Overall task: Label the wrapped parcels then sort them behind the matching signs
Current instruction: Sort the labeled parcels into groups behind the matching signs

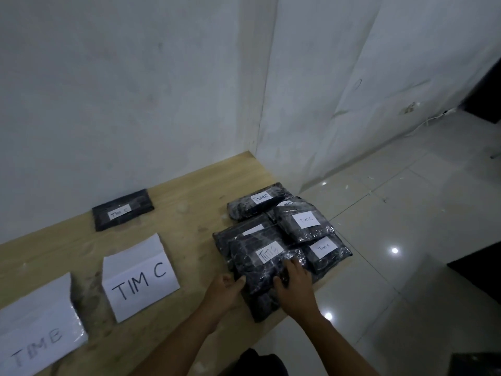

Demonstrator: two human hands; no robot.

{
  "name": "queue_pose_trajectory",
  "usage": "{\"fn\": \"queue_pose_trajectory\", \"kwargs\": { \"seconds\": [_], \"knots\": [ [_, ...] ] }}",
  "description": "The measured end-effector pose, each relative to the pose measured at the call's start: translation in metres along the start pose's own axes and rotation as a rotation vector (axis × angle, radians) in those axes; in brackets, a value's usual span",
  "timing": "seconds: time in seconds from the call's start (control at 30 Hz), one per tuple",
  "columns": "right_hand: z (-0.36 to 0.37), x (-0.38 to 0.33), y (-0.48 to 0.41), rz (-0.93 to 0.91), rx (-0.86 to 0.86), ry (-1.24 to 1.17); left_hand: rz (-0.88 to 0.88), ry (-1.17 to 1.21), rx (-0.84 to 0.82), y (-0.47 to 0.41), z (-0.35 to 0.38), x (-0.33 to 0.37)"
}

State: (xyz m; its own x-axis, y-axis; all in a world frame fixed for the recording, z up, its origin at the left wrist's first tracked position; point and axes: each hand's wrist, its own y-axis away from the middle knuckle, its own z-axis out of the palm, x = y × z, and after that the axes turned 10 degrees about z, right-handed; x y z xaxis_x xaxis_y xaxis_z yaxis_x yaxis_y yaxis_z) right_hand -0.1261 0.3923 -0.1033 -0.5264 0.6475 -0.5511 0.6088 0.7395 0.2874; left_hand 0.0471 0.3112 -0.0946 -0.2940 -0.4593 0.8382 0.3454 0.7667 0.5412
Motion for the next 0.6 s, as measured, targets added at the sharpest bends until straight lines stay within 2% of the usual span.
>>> {"fn": "queue_pose_trajectory", "kwargs": {
  "seconds": [0.2,0.4,0.6],
  "knots": [
    [-0.003,0.005,-0.006,-0.116,0.058,-0.006,0.0,0.074,0.005,-0.001,0.013,0.009],
    [-0.008,0.011,-0.019,-0.215,-0.009,-0.085,0.01,0.288,0.041,0.002,0.003,0.0],
    [-0.002,0.011,-0.025,-0.277,-0.055,-0.117,0.033,0.358,0.095,0.007,-0.003,-0.006]
  ]
}}
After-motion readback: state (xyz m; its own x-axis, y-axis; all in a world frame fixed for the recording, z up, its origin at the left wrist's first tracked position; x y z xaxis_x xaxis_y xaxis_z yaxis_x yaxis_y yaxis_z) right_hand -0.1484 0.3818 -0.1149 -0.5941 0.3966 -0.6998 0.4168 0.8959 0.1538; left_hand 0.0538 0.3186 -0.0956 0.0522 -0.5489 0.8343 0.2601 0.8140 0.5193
